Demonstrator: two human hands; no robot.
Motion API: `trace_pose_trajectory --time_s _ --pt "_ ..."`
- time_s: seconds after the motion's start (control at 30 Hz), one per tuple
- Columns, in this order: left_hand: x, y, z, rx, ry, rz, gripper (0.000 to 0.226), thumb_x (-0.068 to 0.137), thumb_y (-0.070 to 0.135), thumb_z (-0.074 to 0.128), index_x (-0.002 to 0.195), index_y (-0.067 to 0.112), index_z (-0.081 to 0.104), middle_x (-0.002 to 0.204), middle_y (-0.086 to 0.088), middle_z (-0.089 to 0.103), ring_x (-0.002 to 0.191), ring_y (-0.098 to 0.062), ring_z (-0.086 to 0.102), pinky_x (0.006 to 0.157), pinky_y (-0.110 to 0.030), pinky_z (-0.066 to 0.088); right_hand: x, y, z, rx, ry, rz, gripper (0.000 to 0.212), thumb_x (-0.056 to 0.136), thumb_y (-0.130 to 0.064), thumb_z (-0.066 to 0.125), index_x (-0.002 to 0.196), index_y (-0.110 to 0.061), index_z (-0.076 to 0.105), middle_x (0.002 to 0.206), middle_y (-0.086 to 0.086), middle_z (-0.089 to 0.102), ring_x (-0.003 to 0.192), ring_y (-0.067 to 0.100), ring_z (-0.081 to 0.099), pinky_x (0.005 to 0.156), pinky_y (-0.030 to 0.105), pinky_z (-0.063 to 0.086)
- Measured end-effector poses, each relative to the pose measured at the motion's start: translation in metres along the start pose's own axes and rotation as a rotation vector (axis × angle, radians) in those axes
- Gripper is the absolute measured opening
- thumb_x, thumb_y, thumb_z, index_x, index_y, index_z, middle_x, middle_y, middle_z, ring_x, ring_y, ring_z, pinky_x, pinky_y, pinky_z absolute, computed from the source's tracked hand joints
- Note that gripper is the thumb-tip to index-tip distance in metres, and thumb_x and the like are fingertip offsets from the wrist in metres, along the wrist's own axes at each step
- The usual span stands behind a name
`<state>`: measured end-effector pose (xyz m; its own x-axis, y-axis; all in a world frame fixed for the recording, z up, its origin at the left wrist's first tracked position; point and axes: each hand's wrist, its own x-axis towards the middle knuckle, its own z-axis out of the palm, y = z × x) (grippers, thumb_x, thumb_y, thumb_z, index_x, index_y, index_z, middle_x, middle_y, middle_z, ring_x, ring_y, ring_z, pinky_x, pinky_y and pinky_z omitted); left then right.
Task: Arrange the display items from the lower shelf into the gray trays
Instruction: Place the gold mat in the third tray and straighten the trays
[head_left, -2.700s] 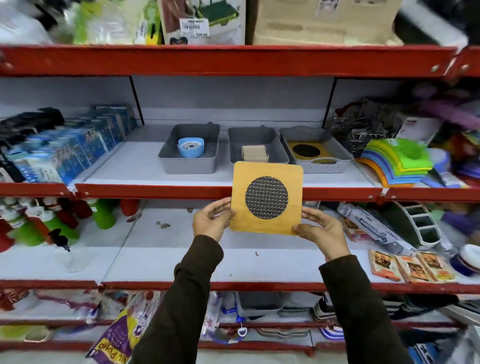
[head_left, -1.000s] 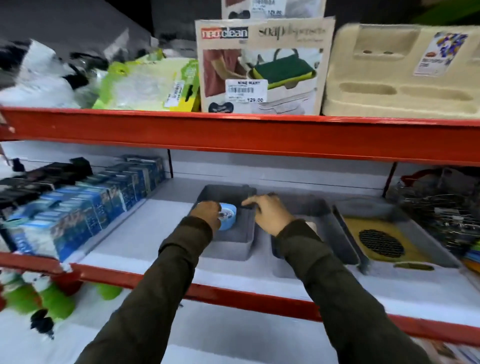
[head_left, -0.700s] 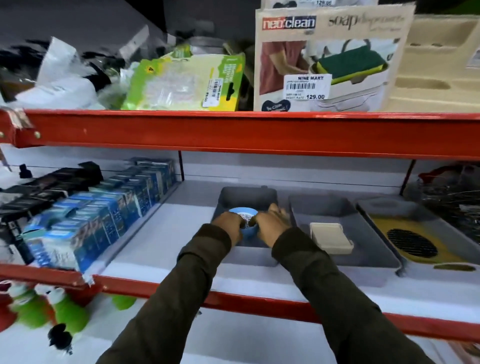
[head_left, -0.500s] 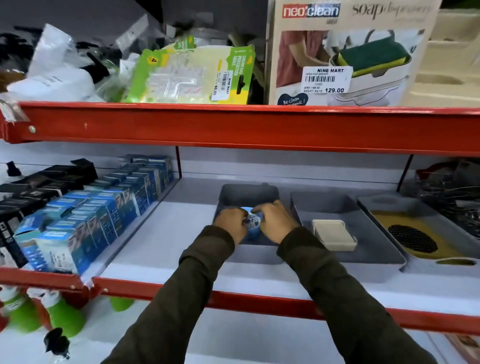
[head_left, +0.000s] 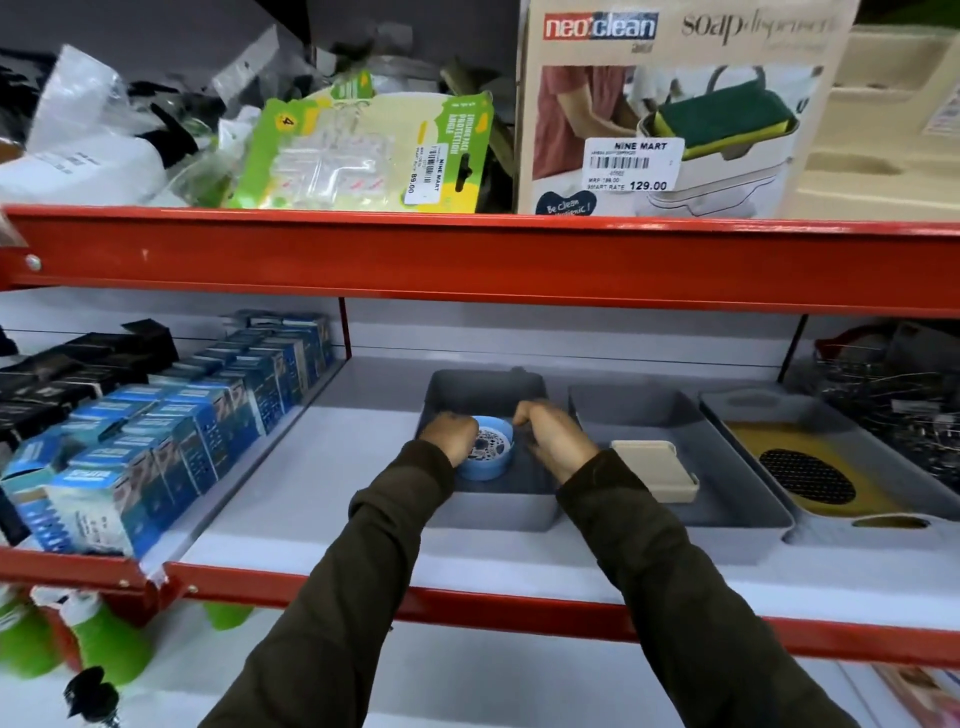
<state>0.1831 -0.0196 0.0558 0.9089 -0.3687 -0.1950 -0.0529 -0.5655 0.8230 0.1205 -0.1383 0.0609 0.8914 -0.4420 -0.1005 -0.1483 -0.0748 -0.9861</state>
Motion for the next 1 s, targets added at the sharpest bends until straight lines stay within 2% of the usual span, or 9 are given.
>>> trace_pose_trajectory --time_s 0.07,0.13,0.17,0.37,0.53,0.63,0.77,0.87,1.0 --pt "-0.004 0.006 0.01 0.064 0.079 0.088 0.045 0.097 0.016 0.04 0.14 0.003 0.044 0.145 -0.019 0.048 0.13 -0.035 0.049 0.108 -0.035 0.04 -0.005 -0.001 -0.026 -0.061 0.043 -0.089 0.019 0.088 -0.005 0.045 0.093 -0.014 0.061 0.1 0.008 0.052 0.098 0.022 0.048 0.094 0.04 0.043" --pt "-0.01 0.019 0.027 0.148 0.108 0.244 0.051 0.095 0.011 0.044 0.145 0.005 0.039 0.152 -0.016 0.041 0.139 -0.033 0.041 0.116 -0.033 0.03 -0.013 0.0 -0.065 -0.118 0.096 -0.181 0.043 0.093 -0.003 0.041 0.133 -0.016 0.053 0.122 -0.001 0.049 0.114 0.014 0.045 0.101 0.031 0.038" --pt "-0.013 0.027 0.036 0.201 0.1 0.315 0.053 0.093 0.008 0.045 0.146 0.005 0.04 0.153 -0.015 0.04 0.14 -0.031 0.04 0.118 -0.031 0.028 -0.018 0.002 -0.084 -0.187 0.12 -0.213 0.048 0.094 -0.002 0.039 0.139 -0.016 0.048 0.129 -0.002 0.048 0.119 0.012 0.044 0.102 0.026 0.034" --pt "-0.038 0.07 0.116 0.629 -0.095 0.543 0.051 0.092 0.016 0.048 0.142 0.014 0.048 0.147 -0.012 0.05 0.133 -0.031 0.049 0.114 -0.035 0.036 -0.029 0.031 -0.164 -0.862 0.111 -0.08 0.048 0.092 -0.002 0.043 0.139 -0.012 0.052 0.145 0.013 0.052 0.133 0.029 0.049 0.113 0.034 0.036" --pt "-0.05 0.082 0.156 0.858 -0.122 0.449 0.042 0.096 0.024 0.046 0.134 0.009 0.056 0.141 -0.015 0.055 0.13 -0.032 0.051 0.115 -0.033 0.032 -0.027 0.052 -0.172 -1.066 0.039 -0.016 0.039 0.099 -0.023 0.042 0.136 -0.015 0.054 0.14 0.014 0.056 0.126 0.03 0.055 0.109 0.037 0.042" --pt "-0.054 0.09 0.166 0.772 -0.119 0.341 0.044 0.096 0.024 0.045 0.137 0.008 0.053 0.142 -0.016 0.053 0.128 -0.032 0.054 0.109 -0.034 0.039 -0.026 0.052 -0.177 -1.023 0.017 -0.051 0.038 0.098 -0.022 0.044 0.132 -0.011 0.057 0.136 0.015 0.059 0.122 0.031 0.057 0.106 0.036 0.044" --pt "-0.052 0.094 0.17 0.437 -0.155 0.165 0.057 0.097 0.022 0.041 0.151 0.008 0.031 0.154 -0.015 0.038 0.138 -0.031 0.044 0.112 -0.032 0.036 -0.021 0.05 -0.184 -0.656 0.054 0.01 0.043 0.092 -0.01 0.042 0.134 0.0 0.047 0.132 0.022 0.055 0.121 0.034 0.053 0.097 0.034 0.041" --pt "-0.049 0.099 0.173 0.243 -0.179 0.059 0.049 0.098 0.022 0.039 0.145 0.006 0.042 0.148 -0.015 0.047 0.132 -0.03 0.05 0.107 -0.029 0.039 -0.02 0.047 -0.189 -0.407 0.011 0.137 0.035 0.088 -0.01 0.047 0.121 -0.002 0.055 0.111 0.014 0.057 0.096 0.025 0.053 0.071 0.03 0.042" --pt "-0.048 0.103 0.172 0.195 -0.154 0.012 0.049 0.099 0.019 0.036 0.144 0.004 0.043 0.15 -0.017 0.044 0.135 -0.03 0.046 0.109 -0.03 0.037 -0.021 0.045 -0.188 -0.353 0.006 0.162 0.039 0.088 -0.014 0.051 0.125 -0.003 0.057 0.114 0.014 0.059 0.093 0.023 0.056 0.072 0.029 0.043"
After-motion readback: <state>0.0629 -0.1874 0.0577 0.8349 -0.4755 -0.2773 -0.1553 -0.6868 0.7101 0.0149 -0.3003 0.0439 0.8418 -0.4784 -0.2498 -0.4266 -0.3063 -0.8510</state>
